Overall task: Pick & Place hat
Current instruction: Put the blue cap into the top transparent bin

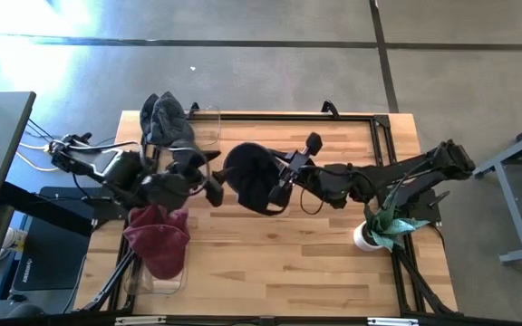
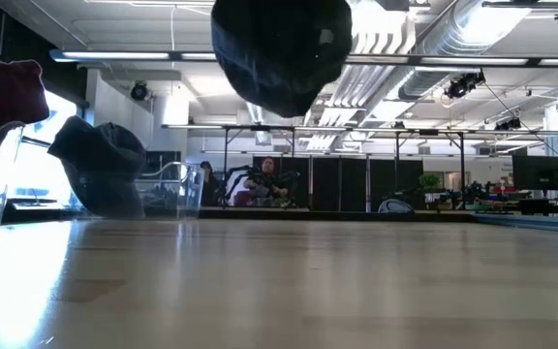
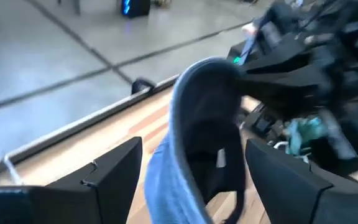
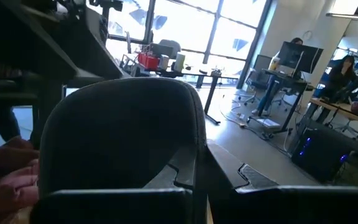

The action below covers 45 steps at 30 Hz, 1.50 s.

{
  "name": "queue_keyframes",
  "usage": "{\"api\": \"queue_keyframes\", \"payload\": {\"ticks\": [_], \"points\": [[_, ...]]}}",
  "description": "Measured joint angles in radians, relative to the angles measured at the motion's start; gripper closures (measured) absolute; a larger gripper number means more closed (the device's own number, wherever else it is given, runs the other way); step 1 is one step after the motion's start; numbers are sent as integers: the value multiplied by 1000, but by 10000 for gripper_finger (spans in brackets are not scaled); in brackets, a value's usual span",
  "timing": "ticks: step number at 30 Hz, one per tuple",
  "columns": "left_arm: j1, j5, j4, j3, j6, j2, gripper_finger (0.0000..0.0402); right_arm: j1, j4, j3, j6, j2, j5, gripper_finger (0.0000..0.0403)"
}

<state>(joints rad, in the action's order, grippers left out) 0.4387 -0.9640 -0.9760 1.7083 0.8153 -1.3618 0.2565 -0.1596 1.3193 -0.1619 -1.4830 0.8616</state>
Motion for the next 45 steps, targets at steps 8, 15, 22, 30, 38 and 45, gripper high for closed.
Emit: {"api": "queue_keyframes", "payload": {"ticks": [8, 15, 22, 30, 38, 45], "points": [[-75, 120, -84, -1, 98, -47, 199, 12, 6, 0, -3, 0, -5, 393], [-75, 237, -61, -1, 51, -60, 366, 49, 59, 0, 86, 0, -25, 377], [-148, 396, -43, -1, 176, -52, 396, 72, 215, 4, 185, 48, -145, 320], [-427, 718, -64, -22, 138, -82, 399, 49, 754, 97, 400, 270, -368, 221], [-659, 1029, 24, -139, 31, -121, 400, 114, 912, -208, 504, 334, -591, 234], [-727, 1157, 131, -153, 44, -132, 401, 139, 369, -639, 532, 254, -539, 345]]}}
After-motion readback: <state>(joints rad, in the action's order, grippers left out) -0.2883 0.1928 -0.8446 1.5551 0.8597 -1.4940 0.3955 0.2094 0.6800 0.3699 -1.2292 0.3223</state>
